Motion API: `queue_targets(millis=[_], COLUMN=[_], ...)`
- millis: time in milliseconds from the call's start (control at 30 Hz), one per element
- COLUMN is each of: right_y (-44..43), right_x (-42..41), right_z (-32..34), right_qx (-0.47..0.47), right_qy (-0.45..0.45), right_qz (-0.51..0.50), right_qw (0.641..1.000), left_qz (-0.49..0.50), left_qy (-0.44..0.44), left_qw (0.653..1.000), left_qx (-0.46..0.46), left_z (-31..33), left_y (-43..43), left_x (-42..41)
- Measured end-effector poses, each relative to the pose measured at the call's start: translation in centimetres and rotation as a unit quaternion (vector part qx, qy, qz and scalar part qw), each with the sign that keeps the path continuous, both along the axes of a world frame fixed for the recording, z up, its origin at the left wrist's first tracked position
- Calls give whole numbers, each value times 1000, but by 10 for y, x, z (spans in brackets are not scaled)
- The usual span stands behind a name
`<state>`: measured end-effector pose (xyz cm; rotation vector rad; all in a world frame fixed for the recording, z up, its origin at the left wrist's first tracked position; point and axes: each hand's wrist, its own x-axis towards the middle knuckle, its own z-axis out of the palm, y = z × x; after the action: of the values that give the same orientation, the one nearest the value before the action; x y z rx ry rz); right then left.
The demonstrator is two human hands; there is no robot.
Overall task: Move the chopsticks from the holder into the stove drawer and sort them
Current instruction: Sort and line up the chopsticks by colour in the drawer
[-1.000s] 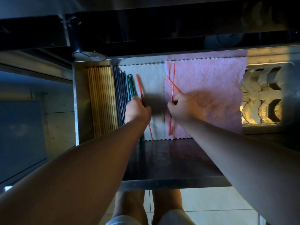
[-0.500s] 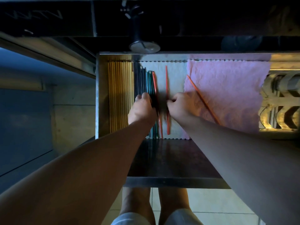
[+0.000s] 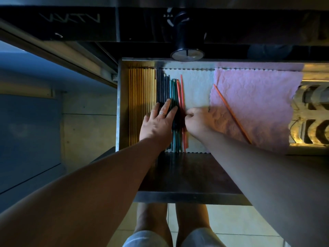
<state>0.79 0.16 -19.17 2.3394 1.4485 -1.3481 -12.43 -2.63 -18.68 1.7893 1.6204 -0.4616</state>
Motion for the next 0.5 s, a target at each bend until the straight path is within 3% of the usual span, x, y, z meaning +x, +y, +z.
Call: queue_targets(millis=[100,267,500], right_y=[-2,-2,3], right_x=[5,43,82], right_z=[1,2,-1], right_qx=[8,131,96], right_qy=[16,-83,-223], right_qz=[6,-23,14], right_qw=[1000,988,970], left_qz=[-5,-45,-89], left_qy=[1,2,15], left_qw=[1000,999,996], left_qx=[-1,10,-8], left_z=[-1,-2,1], left_y=[0,2,-3], left_x=[3,14,24])
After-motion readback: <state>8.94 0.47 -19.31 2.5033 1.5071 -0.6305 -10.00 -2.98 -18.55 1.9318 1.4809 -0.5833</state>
